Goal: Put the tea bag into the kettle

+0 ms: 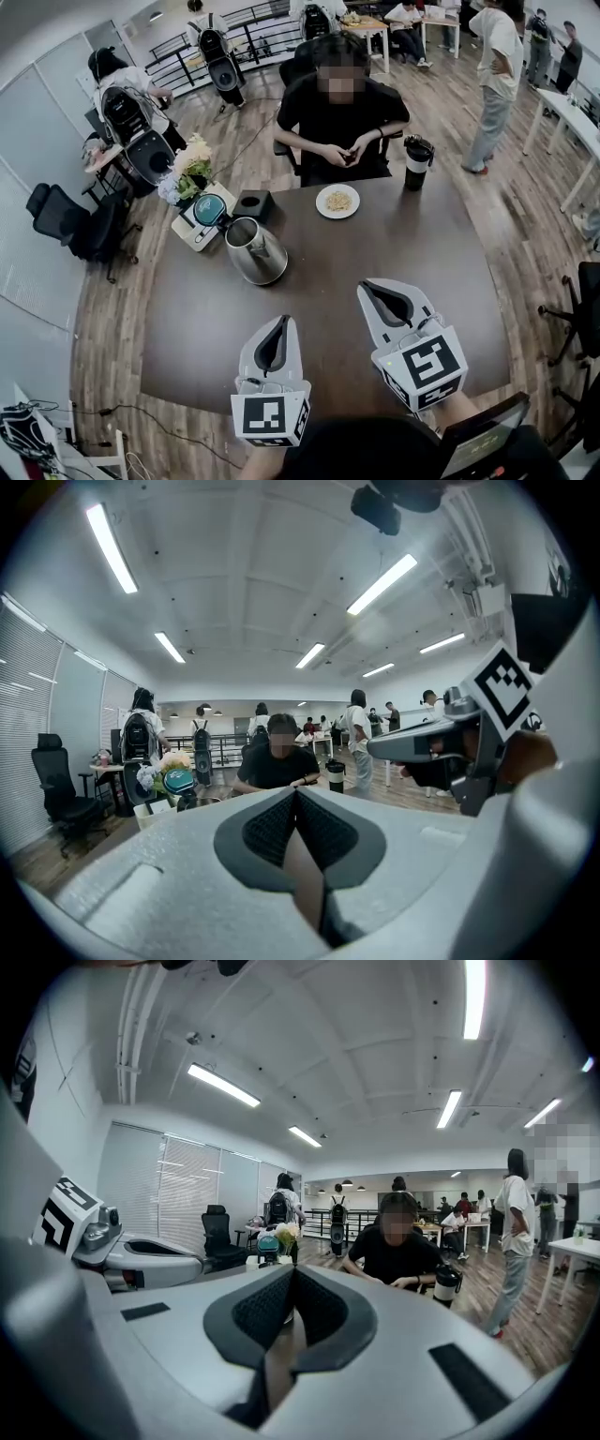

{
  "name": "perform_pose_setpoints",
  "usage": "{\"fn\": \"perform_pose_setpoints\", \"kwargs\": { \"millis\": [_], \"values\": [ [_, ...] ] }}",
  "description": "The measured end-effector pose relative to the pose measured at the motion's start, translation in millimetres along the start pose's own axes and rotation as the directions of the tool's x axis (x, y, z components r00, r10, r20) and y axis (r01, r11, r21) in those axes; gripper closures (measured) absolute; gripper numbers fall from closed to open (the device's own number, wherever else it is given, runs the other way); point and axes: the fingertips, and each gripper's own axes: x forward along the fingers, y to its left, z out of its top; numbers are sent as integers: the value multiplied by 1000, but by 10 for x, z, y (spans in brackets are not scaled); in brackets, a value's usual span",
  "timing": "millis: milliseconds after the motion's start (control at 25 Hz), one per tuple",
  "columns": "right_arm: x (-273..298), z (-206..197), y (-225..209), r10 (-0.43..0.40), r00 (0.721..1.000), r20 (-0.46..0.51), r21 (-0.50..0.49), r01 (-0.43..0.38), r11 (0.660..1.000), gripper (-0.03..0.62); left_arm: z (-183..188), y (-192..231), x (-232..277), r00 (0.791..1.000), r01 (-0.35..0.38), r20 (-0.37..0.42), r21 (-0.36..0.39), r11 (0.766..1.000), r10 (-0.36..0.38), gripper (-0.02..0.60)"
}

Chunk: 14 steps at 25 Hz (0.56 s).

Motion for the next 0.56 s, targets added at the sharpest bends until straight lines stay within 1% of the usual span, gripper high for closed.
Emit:
{"fn": "perform_pose_setpoints", "kwargs": {
  "millis": [280,560],
  "values": [
    [10,22,106,29,1000,13,-7,-29,1000,586,-17,22,-84,1000,-21,1,2,1000,21,577],
    [-21,-6,147,40,999,7,-9,-40,999,586,-43,-13,-126,1000,-20,-6,3,1000,20,577]
  ]
}}
